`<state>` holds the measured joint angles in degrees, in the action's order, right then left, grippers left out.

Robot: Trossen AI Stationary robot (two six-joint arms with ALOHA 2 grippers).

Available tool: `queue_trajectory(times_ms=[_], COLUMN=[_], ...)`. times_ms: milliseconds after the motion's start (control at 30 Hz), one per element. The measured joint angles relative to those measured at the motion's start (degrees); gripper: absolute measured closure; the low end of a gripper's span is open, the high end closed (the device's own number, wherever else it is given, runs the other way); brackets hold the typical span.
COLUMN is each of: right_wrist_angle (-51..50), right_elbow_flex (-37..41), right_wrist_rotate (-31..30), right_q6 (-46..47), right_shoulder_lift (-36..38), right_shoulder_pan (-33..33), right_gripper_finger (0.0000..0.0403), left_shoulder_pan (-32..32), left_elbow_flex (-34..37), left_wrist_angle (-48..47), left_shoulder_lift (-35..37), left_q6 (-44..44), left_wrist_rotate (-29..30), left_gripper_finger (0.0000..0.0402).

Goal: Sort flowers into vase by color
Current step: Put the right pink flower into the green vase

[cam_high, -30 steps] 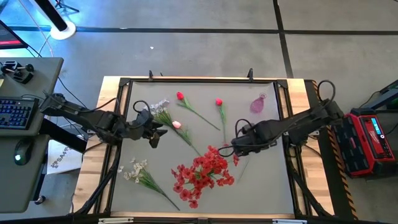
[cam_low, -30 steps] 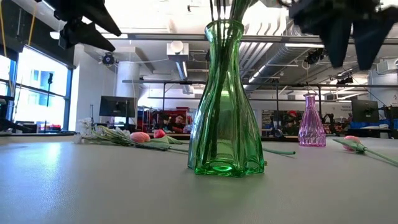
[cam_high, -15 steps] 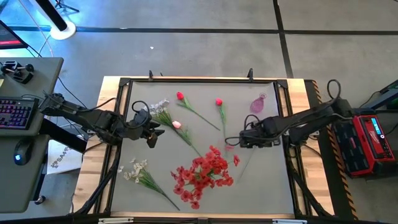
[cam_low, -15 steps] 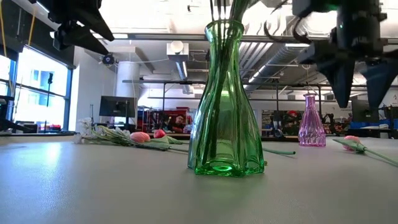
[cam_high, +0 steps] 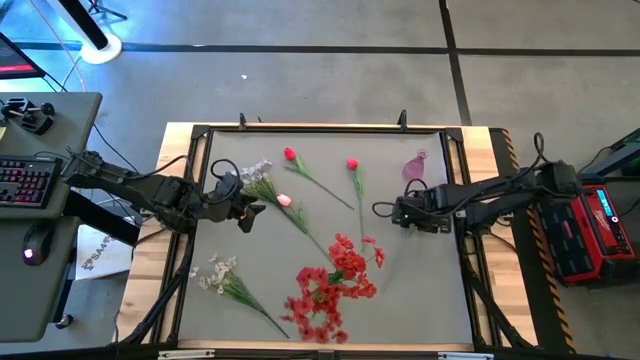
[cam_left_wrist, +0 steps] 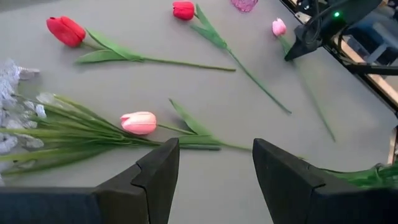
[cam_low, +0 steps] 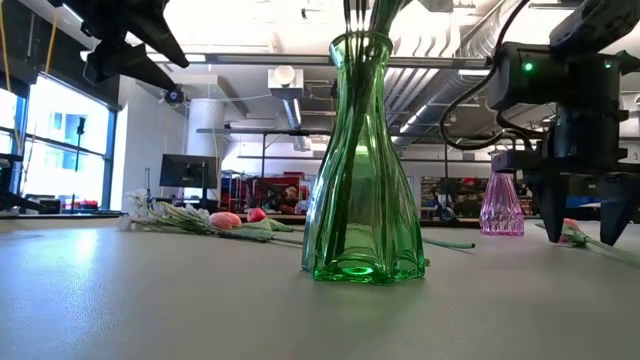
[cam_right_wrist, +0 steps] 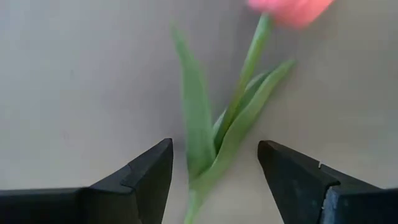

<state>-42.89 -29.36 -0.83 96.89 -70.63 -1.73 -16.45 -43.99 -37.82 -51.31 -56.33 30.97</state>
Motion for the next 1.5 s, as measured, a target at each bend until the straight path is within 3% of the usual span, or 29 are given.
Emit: queue_trajectory(times_ms=[200,600,800,1133,1300,1500], right_wrist_angle=[-0.57,0.98,2.69,2.27,8.13,25.39], right_elbow_flex=[0.15,0.24,-2.11,-19.04,-30.63,-39.9], right_wrist_rotate=[-5.26,-9.27,-10.57,-25.62,-37.7,-47.57], right_q6=[-5.76,-14.93,-17.54,-29.05,-45.59,-71.73], right_shoulder_lift=[-0.02,-0.11,3.68,11.75,11.67,9.99], right_shoulder_pan=[-3.79,-6.93,-6.58,-1.58,5.0,12.39], right_gripper_finger=[0.0218,0.0394,0.0397,0.04,0.0401,0.0402], left_shoulder_pan=[0.0,0.0,-0.08,-0.09,-0.1,-0.11], left_elbow_flex=[0.0,0.0,0.0,0.0,0.0,0.0], left_wrist_angle=[0.07,0.13,0.22,1.29,3.88,6.14], left_shoulder_lift=[0.0,0.0,0.0,0.01,0.01,0.0], left_q6=[-2.62,-3.92,-4.54,-0.3,4.36,8.47], left_wrist_rotate=[2.29,3.38,2.44,1.26,0.2,-2.04], left_gripper_finger=[0.0208,0.0208,0.0208,0.0208,0.0208,0.0208])
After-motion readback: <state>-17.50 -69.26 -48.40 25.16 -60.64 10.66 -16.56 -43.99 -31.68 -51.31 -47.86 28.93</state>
